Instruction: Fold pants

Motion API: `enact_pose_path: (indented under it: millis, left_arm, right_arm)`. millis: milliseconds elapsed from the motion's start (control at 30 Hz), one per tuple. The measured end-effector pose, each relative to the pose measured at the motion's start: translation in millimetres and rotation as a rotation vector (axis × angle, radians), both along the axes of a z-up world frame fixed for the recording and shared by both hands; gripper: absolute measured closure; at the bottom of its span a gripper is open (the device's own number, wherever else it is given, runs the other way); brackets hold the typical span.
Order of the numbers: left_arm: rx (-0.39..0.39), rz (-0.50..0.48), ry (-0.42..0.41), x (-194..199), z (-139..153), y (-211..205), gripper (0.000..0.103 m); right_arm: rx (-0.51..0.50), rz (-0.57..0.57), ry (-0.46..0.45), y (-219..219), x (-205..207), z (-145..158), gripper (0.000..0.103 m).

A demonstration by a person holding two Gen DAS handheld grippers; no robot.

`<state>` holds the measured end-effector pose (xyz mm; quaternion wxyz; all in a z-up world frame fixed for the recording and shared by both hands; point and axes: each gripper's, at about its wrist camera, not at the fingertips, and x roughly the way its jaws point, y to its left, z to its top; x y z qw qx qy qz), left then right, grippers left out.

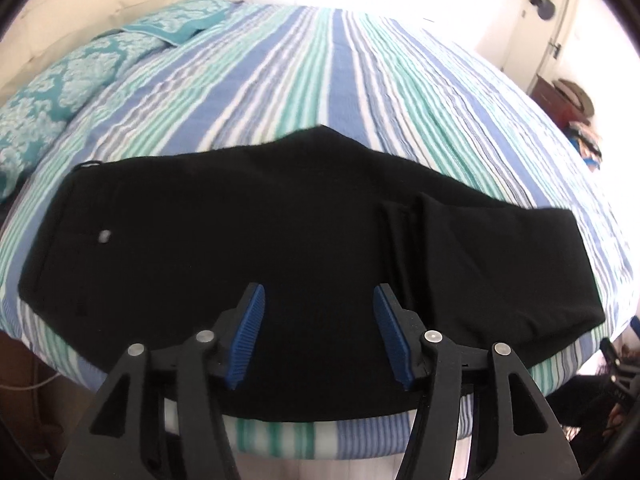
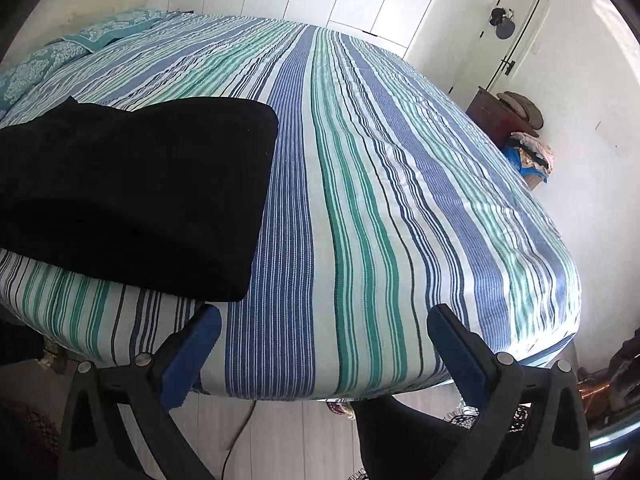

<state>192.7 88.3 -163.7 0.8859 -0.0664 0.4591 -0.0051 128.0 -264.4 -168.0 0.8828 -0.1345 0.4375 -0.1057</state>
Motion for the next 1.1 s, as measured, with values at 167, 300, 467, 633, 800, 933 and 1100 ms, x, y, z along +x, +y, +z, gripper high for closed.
enact_pose_path:
  millis: [167,300,467,633,800,933,1100]
  left_arm:
    - [-0.041,-0.085,-0.135,-12.3,20.0,-17.6,0.039]
    - [-0.037,-0.269,-0.164,-4.8,20.1,-70.4,0.029]
    - [-0.006,-0.327,-0.028,18.5,-13.3,-97.9,0.029]
    - [0.046,-0.336,0.052,14.1,-34.8,-96.6,0.029]
    - [0.045,-0.342,0.063,4.8,-34.9,-95.6,0.027]
    - [0.051,-0.303,0.09,11.1,-40.1,-91.2,0.011]
    - [0.013,-0.284,0.113,14.3,-43.5,-84.3,0.009]
  right_arm:
    - [0.08,0.052,-0.175,7.8,-5.5,35.7,0.001]
    - [0.113,0.046,-0.153,17.9,38.0,37.1,0.001]
    - [0.128,0.094,-0.057,39.8,73.8,11.9,0.001]
    - [0.113,0.122,-0.003,54.4,76.3,-18.2,0.001]
    - [0.139,0.08,-0.075,51.7,70.4,7.4,0.001]
    - [0.19,0.159,-0.107,65.4,82.0,26.5,0.001]
    - [0.245,0.163,-0.002,72.1,108.1,2.0,0.001]
